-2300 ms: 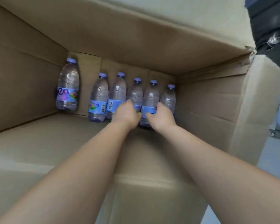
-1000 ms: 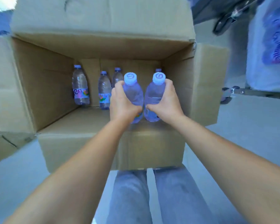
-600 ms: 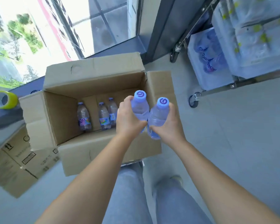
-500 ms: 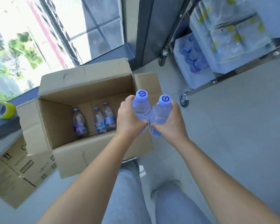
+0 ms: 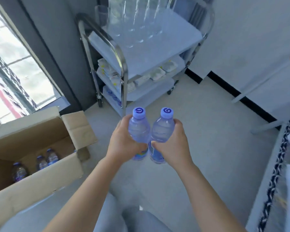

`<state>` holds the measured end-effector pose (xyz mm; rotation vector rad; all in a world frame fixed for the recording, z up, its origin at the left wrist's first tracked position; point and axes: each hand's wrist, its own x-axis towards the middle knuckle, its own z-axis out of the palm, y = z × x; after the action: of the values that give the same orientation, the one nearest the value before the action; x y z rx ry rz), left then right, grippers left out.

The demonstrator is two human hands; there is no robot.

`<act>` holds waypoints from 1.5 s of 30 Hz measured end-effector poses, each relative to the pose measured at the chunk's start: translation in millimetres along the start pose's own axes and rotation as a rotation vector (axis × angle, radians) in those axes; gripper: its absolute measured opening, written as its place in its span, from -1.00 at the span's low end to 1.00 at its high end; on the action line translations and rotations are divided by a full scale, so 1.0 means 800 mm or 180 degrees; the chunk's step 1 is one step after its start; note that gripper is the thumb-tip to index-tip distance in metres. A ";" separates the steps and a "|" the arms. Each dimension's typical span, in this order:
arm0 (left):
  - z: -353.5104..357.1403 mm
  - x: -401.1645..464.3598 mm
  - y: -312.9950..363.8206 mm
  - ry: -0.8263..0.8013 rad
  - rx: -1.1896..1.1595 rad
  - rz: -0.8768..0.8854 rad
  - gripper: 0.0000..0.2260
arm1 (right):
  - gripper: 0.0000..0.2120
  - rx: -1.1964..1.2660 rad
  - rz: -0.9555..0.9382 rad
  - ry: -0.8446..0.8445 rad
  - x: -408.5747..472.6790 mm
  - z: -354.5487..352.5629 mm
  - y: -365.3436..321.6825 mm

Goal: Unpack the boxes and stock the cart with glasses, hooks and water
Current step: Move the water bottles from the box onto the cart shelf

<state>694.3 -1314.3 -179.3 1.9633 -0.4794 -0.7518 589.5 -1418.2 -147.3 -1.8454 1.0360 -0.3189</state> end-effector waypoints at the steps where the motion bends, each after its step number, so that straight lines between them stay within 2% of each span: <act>1: 0.015 0.000 0.016 -0.0034 -0.0020 0.0058 -0.39 | -0.68 0.0001 0.0004 0.0061 0.003 -0.021 0.002; 8: 0.083 0.054 0.110 -0.0082 0.0084 0.0203 -0.43 | -0.64 0.0042 -0.0150 0.0232 0.075 -0.116 0.011; 12: 0.116 0.110 0.155 -0.0125 0.0153 0.0154 -0.56 | -0.64 -0.0017 -0.0151 0.0122 0.145 -0.156 0.018; 16: 0.157 0.158 0.198 -0.0183 0.0240 0.0162 -0.53 | -0.56 0.0148 -0.0181 0.0095 0.198 -0.204 0.029; 21: 0.228 0.202 0.232 -0.0064 0.0266 0.0115 -0.47 | -0.53 0.0110 -0.0239 -0.0230 0.268 -0.270 0.058; 24: 0.282 0.225 0.243 0.0241 0.0092 0.0021 -0.45 | -0.66 0.0055 -0.0413 -0.0535 0.318 -0.316 0.085; 28: 0.346 0.250 0.262 0.0619 -0.0224 -0.0167 -0.43 | -0.65 0.0049 -0.0597 -0.0983 0.391 -0.361 0.111; 32: 0.386 0.292 0.255 0.0915 -0.0519 -0.0367 -0.42 | -0.44 -0.0107 -0.0622 -0.1275 0.465 -0.363 0.139; 37: 0.413 0.370 0.209 0.1148 -0.0556 -0.0541 -0.39 | -0.38 -0.0251 -0.0673 -0.1471 0.556 -0.322 0.185; 41: 0.443 0.452 0.129 0.1369 -0.0459 -0.0675 -0.35 | -0.38 -0.0234 -0.0694 -0.1676 0.637 -0.255 0.249; 45: 0.487 0.544 0.010 0.1791 -0.0352 -0.0780 -0.38 | -0.40 -0.0258 -0.0956 -0.1824 0.726 -0.157 0.355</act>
<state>750.1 -1830.1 -448.0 2.0372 0.1394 -0.3322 718.5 -1992.0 -443.5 -1.9980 0.3846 0.0843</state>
